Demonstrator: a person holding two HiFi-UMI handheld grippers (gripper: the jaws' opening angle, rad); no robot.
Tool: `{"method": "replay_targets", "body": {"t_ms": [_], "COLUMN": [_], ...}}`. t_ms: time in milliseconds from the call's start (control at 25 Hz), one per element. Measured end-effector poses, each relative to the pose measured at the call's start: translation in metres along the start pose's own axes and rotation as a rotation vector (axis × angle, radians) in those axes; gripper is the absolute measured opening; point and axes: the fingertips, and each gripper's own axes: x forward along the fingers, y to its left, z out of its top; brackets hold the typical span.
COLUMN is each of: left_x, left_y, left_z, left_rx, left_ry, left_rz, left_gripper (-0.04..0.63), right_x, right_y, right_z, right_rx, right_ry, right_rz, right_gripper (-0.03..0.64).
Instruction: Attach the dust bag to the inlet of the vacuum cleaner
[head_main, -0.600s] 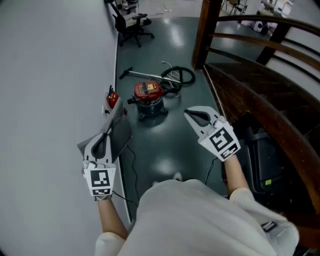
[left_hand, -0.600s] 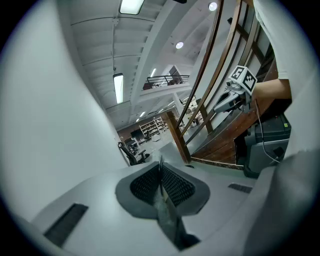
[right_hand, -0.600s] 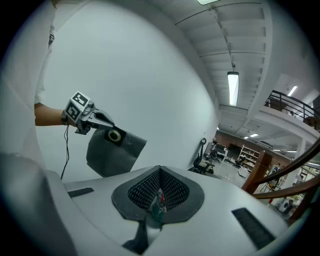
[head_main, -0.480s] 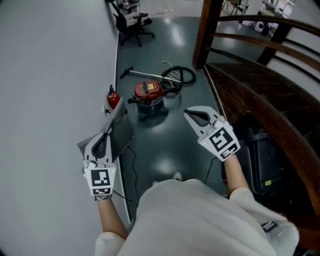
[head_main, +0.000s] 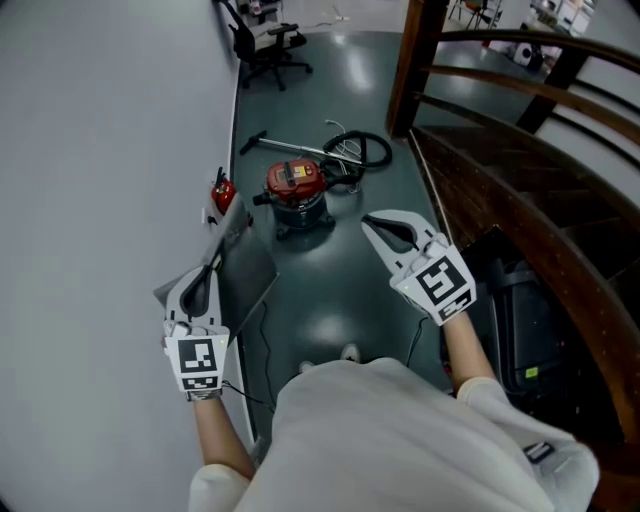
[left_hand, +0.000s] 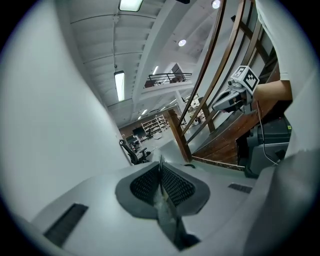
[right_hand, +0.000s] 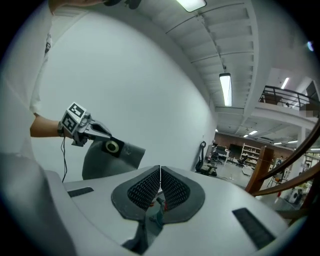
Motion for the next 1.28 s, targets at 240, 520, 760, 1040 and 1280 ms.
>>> {"method": "replay_targets", "body": {"t_ms": [240, 520, 760, 1040, 1280], "left_x": [0.009, 0.023, 0.049, 0.111, 0.168], "left_y": [-0.008, -0.009, 0.008, 0.04, 0.071], "left_z": [0.015, 0.027, 0.029, 0.029, 0.029], "left_rx": [0.02, 0.043, 0.021, -0.002, 0.002], "left_ry": [0.009, 0.018, 0.0, -0.046, -0.063], "left_rz": [0.045, 0.086, 0.094, 0.077, 0.039], "left_gripper": [0.021, 0.021, 0.021, 0.021, 0.021], "right_x": [-0.002, 0.001, 0.024, 0.074, 0.134], "right_y": [-0.005, -0.027, -0.05, -0.082, -0.108], "right_z": [-0.012, -0.025, -0.017, -0.008, -0.001], "right_rx": [0.031, 0.072, 0.107, 0.066, 0.082], "right_ry": [0.014, 0.017, -0.031, -0.077, -0.079], "right_rz": [0.089, 0.117, 0.101, 0.102, 0.11], "right_gripper": [0.029, 0.029, 0.029, 0.028, 0.028]}}
